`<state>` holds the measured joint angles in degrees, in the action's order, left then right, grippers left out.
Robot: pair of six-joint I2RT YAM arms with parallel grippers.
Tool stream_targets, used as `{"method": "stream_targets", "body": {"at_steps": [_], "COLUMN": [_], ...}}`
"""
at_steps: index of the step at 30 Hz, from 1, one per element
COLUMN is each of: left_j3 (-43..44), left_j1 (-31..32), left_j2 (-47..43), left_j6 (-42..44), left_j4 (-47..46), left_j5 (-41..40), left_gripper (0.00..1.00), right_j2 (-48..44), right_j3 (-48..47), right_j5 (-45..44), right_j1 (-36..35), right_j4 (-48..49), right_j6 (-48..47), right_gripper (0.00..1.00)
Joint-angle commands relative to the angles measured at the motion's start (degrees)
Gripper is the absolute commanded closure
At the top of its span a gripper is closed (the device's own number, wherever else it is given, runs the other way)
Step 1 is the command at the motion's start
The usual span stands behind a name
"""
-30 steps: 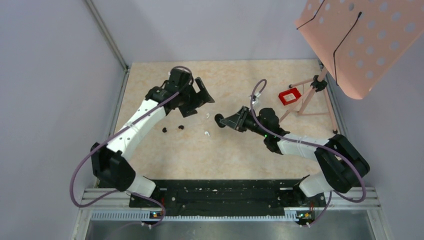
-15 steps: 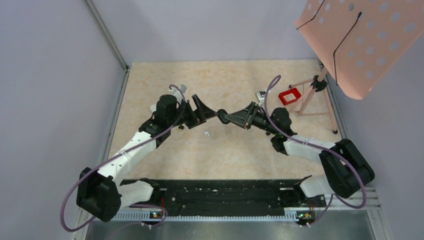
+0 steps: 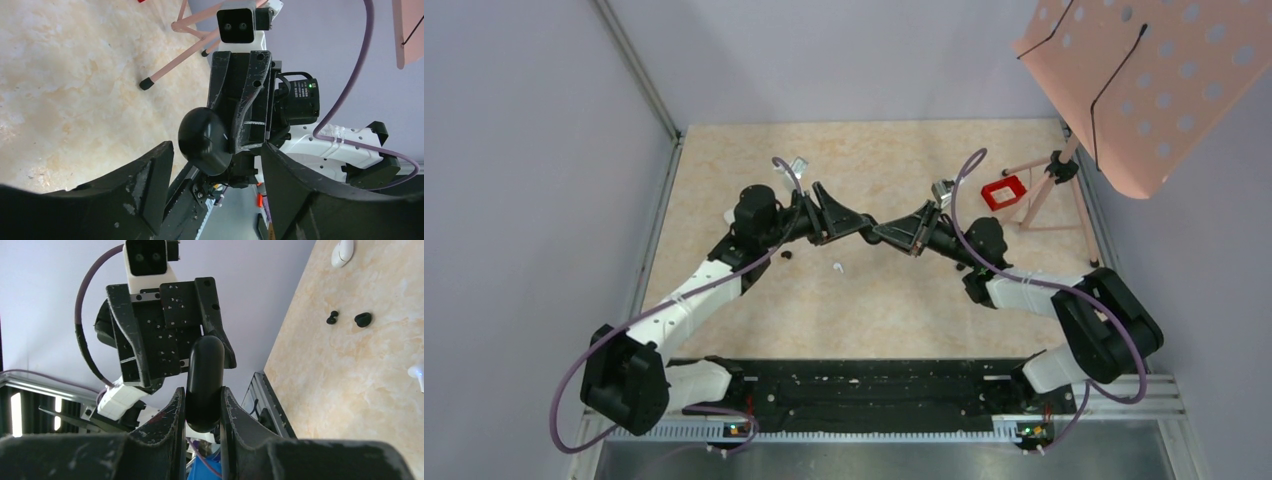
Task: Insert the wireless bluetooth earbuds into the charging case
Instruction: Pass from the right arm to the left
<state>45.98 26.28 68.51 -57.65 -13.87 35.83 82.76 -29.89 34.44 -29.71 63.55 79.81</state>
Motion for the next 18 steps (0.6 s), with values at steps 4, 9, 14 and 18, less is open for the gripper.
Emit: {"method": "stream_targets", "body": {"at_steps": [4,9,14,18], "left_j3": [-0.4,-0.9,-1.0,-0.9], "left_j1": [0.5,0.8,0.8,0.8], "left_j2": [1.5,2.5,2.5,1.9], "left_j6": [-1.9,-3.4,-4.0,-3.3], "left_j4": [-5.1,-6.9,-8.0,-7.0], "left_j5": [0.9,0.6,0.3,0.1], "left_gripper": [0.4,0.6,0.73,0.88], "right_j2": [1.4,1.7,1.8,2.3], "right_j3": [-1.2,-1.3,-0.6,0.2], "right_j5": [0.7,0.9,0.6,-0.4], "right_j1": [0.3,0.3,0.3,0.3], "right_j4": [7.3,8.0,8.0,8.9], "right_j6": [2.7,3.2,3.6,5.8], "right_gripper": [1.0,1.0,1.0,1.0]}}
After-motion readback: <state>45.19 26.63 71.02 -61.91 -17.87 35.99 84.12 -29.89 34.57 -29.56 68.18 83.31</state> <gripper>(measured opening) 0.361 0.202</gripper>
